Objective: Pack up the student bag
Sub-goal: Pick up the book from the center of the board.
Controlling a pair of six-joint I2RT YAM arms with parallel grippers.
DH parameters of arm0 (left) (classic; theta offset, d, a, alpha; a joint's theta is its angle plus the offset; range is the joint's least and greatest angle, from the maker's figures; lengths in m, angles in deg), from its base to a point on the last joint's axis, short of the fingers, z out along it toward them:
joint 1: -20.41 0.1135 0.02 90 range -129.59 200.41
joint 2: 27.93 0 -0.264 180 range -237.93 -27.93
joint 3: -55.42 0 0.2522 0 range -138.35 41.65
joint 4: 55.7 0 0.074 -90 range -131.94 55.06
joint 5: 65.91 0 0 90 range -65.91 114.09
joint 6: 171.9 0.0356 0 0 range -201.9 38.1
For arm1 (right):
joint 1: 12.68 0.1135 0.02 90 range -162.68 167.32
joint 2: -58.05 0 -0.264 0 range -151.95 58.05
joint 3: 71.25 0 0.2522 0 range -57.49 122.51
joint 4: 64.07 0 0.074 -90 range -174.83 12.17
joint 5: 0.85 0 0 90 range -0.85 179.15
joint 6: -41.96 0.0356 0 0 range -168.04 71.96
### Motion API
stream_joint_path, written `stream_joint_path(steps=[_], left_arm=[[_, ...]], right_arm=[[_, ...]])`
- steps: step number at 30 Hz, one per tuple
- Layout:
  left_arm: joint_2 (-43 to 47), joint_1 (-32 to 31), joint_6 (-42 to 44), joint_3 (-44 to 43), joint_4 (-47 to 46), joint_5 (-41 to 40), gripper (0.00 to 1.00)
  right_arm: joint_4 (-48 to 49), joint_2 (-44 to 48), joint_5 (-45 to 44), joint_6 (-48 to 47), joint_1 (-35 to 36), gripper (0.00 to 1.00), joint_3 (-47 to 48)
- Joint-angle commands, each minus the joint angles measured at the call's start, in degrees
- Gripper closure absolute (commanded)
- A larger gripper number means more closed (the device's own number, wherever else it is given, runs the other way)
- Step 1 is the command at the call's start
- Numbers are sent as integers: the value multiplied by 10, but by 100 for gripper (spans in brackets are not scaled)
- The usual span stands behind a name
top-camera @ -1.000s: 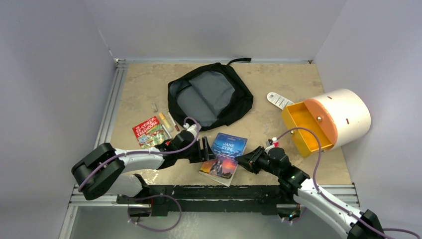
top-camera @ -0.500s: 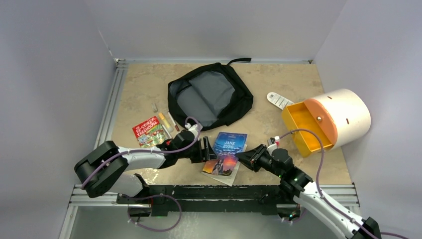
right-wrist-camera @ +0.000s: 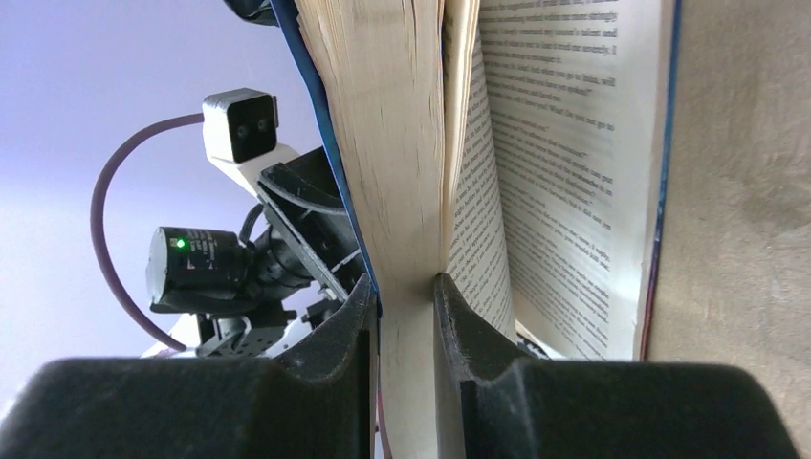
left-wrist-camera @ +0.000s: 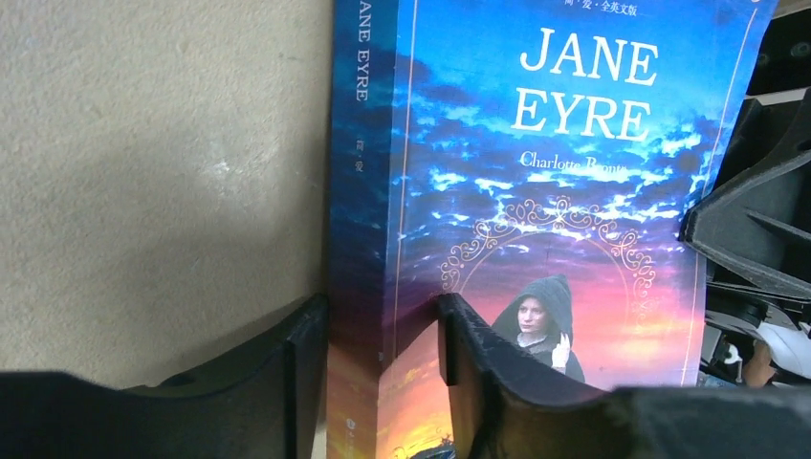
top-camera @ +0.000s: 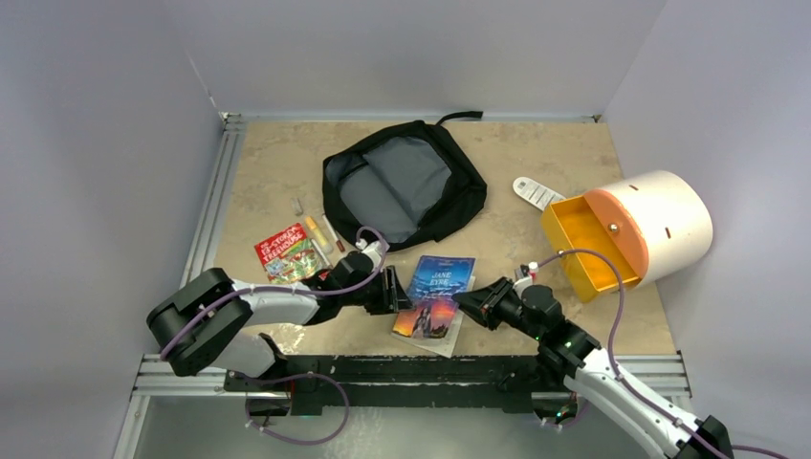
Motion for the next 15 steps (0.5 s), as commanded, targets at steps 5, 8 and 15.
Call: stream_joint_path(steps=[5,8,15], left_arm=[[3,-7,-25,2,-69,47,78],[7,-7,-30,2,-76,49,92],[47,-4,-30,-5,-54,23,100]], right_arm=[[-46,-30,-14,9,-2,100,-13],[-65,-39,-31,-10,-2,100,14],[-127,-86,-92,-101,-2,49,97]])
